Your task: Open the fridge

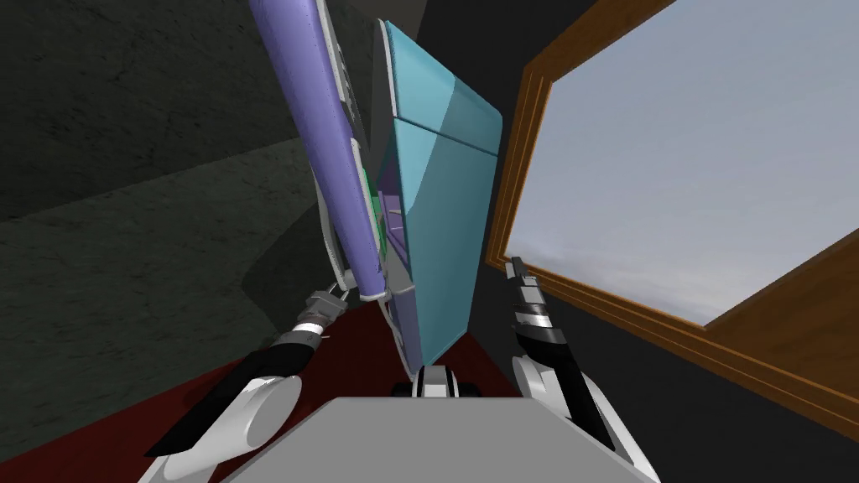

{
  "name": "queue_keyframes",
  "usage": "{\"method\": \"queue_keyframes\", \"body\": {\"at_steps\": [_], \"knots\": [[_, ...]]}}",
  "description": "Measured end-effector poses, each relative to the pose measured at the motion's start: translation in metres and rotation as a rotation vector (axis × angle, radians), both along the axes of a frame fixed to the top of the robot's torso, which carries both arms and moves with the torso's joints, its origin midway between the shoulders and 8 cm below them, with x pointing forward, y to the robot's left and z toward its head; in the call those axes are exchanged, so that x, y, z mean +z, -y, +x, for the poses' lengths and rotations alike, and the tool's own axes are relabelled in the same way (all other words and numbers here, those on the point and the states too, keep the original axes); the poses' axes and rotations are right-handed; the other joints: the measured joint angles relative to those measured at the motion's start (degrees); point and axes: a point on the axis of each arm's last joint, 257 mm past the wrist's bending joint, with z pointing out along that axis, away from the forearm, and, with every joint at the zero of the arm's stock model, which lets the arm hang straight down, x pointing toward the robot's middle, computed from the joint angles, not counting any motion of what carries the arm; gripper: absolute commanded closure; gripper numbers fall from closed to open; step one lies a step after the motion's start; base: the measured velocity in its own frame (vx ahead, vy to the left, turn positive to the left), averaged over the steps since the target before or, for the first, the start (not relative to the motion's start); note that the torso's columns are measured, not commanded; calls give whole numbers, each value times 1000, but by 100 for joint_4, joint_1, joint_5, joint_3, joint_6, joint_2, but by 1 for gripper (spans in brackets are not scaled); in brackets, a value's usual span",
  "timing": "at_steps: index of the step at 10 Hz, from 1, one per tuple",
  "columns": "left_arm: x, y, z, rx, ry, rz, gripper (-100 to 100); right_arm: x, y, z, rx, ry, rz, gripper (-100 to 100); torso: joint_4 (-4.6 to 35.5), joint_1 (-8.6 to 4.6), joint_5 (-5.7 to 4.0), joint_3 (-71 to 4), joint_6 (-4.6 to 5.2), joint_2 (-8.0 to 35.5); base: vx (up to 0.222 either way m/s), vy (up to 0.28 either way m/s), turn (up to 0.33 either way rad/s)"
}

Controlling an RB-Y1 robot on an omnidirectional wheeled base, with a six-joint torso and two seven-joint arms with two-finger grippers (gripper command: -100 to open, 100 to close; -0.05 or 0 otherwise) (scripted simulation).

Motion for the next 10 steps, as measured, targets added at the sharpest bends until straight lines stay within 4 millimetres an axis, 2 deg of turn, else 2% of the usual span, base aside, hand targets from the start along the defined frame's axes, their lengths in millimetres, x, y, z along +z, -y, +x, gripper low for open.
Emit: {"method": "queue_keyframes", "body": {"at_steps": [5, 8, 10], "knots": [[-1, 22, 7, -67, -4, -2, 100, 0, 0, 0, 0, 0, 0, 0, 1, -12, -10, -13, 13, -15, -87, 292, -93], [3, 32, 8, -103, 5, 2, 100, 0, 0, 0, 0, 0, 0, 0, -2, -41, -3, 17, -14, 21, -111, 292, -110], [4, 45, 12, -139, 5, 2, 100, 0, 0, 0, 0, 0, 0, 0, 8, -9, 7, 39, -25, 54, -101, 311, -116]]}}
